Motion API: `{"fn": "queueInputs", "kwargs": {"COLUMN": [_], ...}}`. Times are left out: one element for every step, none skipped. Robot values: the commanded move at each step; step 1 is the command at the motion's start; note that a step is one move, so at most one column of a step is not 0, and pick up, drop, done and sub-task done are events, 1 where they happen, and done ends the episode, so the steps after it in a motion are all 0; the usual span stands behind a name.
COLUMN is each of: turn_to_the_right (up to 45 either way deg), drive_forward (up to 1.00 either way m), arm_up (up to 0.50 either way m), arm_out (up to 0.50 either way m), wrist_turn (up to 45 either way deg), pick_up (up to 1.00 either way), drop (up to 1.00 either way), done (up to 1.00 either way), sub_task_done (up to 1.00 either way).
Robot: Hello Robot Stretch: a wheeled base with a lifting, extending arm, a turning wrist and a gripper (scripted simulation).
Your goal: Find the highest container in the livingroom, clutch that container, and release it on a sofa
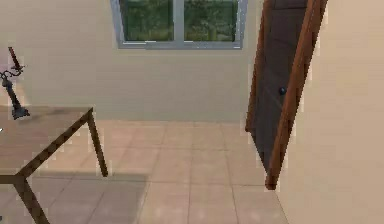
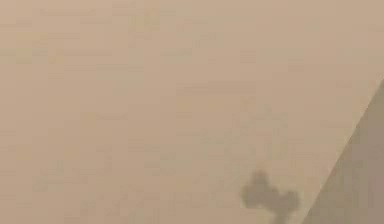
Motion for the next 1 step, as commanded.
{"fn": "queueInputs", "kwargs": {"turn_to_the_right": [0.0], "drive_forward": [1.00], "arm_up": [0.00], "arm_out": [0.00], "wrist_turn": [0.0], "pick_up": [0.00], "drop": [0.00], "done": [0.00], "sub_task_done": [0.00]}}
